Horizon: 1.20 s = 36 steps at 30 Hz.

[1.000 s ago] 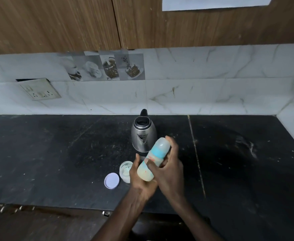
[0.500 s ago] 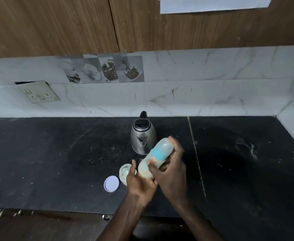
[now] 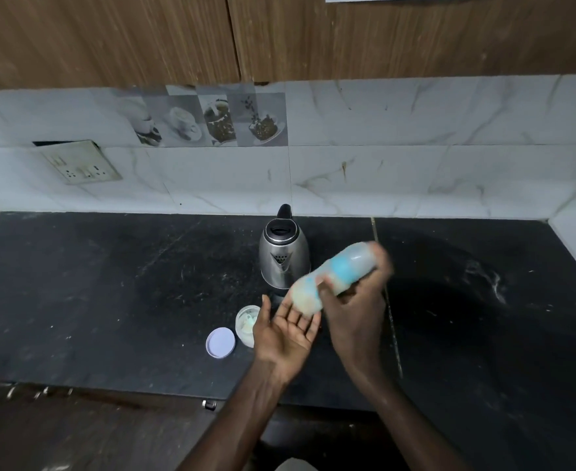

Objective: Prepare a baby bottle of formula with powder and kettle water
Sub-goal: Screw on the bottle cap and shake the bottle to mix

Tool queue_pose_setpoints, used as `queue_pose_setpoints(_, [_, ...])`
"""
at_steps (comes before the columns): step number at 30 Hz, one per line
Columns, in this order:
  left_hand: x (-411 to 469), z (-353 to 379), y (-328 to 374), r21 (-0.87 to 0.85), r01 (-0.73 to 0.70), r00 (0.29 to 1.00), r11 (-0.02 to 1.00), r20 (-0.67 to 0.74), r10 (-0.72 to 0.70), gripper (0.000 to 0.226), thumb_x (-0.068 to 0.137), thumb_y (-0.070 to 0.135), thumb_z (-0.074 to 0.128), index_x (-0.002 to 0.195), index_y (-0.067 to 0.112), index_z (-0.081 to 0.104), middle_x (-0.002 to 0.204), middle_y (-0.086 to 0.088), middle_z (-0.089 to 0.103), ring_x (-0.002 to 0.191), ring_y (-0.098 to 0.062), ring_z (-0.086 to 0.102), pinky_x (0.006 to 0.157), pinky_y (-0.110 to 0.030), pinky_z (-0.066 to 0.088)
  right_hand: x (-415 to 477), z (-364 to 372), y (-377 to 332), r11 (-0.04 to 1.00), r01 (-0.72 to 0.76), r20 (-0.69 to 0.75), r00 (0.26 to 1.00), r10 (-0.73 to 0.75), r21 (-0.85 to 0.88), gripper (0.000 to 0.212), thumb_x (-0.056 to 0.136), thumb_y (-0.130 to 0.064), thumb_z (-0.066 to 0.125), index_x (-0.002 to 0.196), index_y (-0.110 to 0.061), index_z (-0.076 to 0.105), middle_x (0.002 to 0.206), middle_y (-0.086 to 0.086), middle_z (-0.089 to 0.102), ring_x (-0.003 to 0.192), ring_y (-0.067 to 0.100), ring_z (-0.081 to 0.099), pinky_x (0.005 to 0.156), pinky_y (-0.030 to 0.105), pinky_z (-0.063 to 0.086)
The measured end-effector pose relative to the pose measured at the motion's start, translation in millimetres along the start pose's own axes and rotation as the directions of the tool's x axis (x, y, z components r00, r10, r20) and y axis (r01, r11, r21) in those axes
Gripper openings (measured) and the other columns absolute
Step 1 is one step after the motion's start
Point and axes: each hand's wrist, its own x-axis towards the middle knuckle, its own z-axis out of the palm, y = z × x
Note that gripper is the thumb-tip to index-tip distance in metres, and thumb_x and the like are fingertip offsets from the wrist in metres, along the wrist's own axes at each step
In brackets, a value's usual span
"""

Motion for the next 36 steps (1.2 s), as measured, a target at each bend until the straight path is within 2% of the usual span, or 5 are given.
queue_pose_setpoints(17, [1.5, 0.5, 6.4, 0.034, -0.027, 1.0, 0.999, 0.018, 0.026, 0.067, 0.101, 0.06, 0.044, 0.139, 0.009, 0.063, 0.141, -0.012, 0.066, 0.136, -0.029, 0.057, 0.116, -0.043, 0.041, 7.0, -6.8, 2.7, 0.973, -0.135, -0.13, 0.978, 0.16, 0.187, 0.079, 0.091, -0.016, 0.081, 0.151, -0.037, 0.033, 0.121, -0.008, 0.067, 0.096, 0.0, 0.074, 0.073, 0.022, 0.061])
queue_pose_setpoints(21, [-2.3, 1.7, 3.3, -0.013, -0.016, 0.999, 1.0, 0.049, 0.016, 0.069, 0.101, 0.059, 0.046, 0.142, 0.006, 0.06, 0.144, -0.018, 0.062, 0.14, -0.036, 0.053, 0.113, -0.048, 0.043, -1.5, -5.7, 7.8, 0.99, -0.128, 0.169, 0.976, 0.135, -0.053, 0.082, 0.08, -0.019, 0.085, 0.141, -0.048, 0.038, 0.115, -0.007, 0.072, 0.092, 0.01, 0.075, 0.08, 0.04, 0.064])
queue_pose_setpoints(26, [-3.2, -1.2, 2.1, 0.044, -0.032, 0.999, 0.999, 0.042, 0.03, 0.067, 0.102, 0.061, 0.042, 0.14, 0.009, 0.062, 0.141, -0.01, 0.067, 0.131, -0.03, 0.063, 0.115, -0.043, 0.043, 17.5, -16.0, -4.9, 0.965, -0.139, -0.159, 0.971, 0.176, 0.223, 0.078, 0.092, -0.02, 0.08, 0.151, -0.039, 0.031, 0.122, -0.009, 0.067, 0.097, 0.006, 0.075, 0.083, 0.047, 0.066])
queue_pose_setpoints(31, [-7.9, -0.3, -4.8, 0.042, 0.004, 0.998, 0.999, 0.063, -0.007, 0.068, 0.101, 0.061, 0.043, 0.139, 0.007, 0.063, 0.142, -0.014, 0.065, 0.134, -0.031, 0.059, 0.095, -0.043, 0.059, 4.5, -27.7, -1.7, 0.987, -0.159, 0.222, 0.962, 0.159, -0.018, 0.081, 0.085, -0.015, 0.085, 0.144, -0.045, 0.038, 0.116, -0.012, 0.07, 0.095, 0.004, 0.074, 0.081, 0.034, 0.065])
queue_pose_setpoints(36, [-4.4, -3.9, -3.0, 0.045, -0.006, 0.999, 0.999, 0.053, 0.003, 0.068, 0.102, 0.06, 0.042, 0.142, 0.009, 0.061, 0.142, -0.009, 0.066, 0.136, -0.029, 0.059, 0.12, -0.043, 0.039, 17.8, -29.1, 1.5, 0.94, -0.207, -0.2, 0.943, 0.265, 0.27, 0.073, 0.096, -0.021, 0.076, 0.152, -0.035, 0.031, 0.128, -0.001, 0.065, 0.103, 0.014, 0.074, 0.072, 0.033, 0.066])
